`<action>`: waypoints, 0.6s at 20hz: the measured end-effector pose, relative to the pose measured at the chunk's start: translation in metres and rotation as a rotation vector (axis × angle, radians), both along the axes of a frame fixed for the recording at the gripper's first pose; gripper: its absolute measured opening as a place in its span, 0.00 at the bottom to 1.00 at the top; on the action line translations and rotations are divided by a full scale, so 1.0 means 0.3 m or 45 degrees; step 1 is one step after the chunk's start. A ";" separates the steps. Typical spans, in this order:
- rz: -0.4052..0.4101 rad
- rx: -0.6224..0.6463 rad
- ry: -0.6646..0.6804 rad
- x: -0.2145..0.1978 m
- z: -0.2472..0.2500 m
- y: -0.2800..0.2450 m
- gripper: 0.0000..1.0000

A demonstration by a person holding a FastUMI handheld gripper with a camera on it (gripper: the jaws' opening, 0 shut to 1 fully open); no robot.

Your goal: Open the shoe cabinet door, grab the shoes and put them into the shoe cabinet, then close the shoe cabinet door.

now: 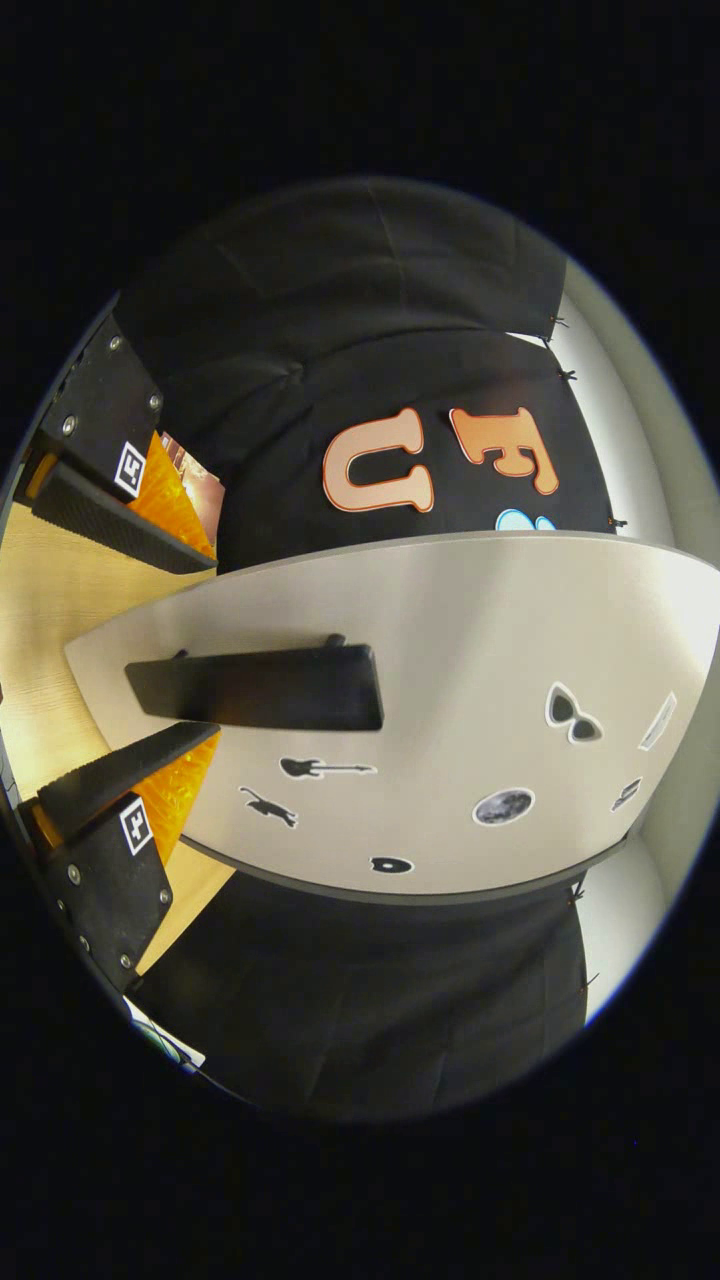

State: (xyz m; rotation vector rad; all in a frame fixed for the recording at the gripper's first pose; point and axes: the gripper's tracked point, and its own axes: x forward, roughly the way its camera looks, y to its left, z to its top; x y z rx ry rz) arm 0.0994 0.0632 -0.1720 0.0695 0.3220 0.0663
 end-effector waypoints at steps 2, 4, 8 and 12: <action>-0.009 0.009 -0.010 0.040 0.001 0.009 0.95; -0.024 0.028 -0.012 0.075 0.004 0.036 0.95; 0.024 -0.008 -0.033 0.154 0.014 0.121 0.95; 0.038 -0.010 -0.030 0.234 0.016 0.160 0.95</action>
